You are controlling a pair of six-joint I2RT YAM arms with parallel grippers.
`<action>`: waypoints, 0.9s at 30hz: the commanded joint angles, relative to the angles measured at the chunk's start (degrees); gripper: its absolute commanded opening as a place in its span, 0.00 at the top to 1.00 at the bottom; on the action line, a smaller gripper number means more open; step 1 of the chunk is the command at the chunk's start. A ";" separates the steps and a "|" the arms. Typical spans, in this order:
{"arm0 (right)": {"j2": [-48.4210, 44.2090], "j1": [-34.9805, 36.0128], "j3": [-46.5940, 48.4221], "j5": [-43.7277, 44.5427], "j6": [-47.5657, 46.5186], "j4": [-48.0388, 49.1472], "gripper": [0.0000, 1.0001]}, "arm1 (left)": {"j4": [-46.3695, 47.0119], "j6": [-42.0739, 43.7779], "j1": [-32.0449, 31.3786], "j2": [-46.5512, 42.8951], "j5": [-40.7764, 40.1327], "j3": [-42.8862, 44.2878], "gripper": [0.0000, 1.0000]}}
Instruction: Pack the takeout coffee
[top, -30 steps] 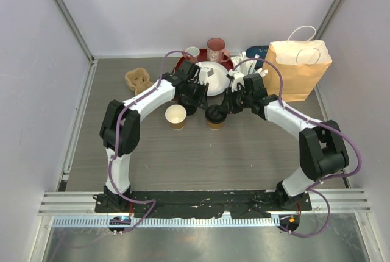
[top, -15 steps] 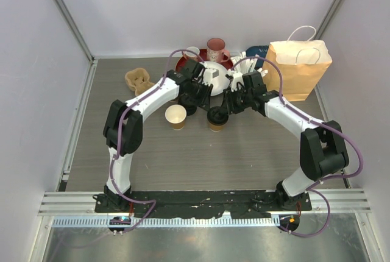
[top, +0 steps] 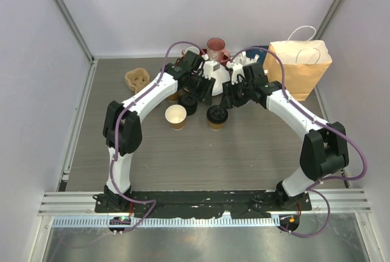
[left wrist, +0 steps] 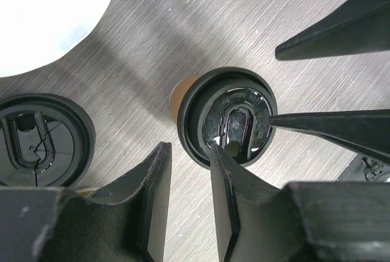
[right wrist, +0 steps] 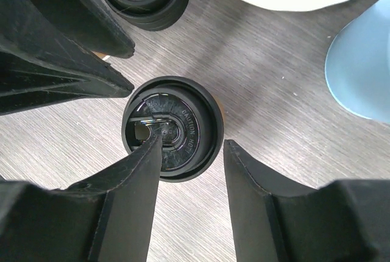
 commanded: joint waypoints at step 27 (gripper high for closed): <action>40.87 8.12 54.10 -21.31 -84.60 -39.86 0.53 | -5.32 8.15 26.39 -21.28 4.28 -14.89 0.36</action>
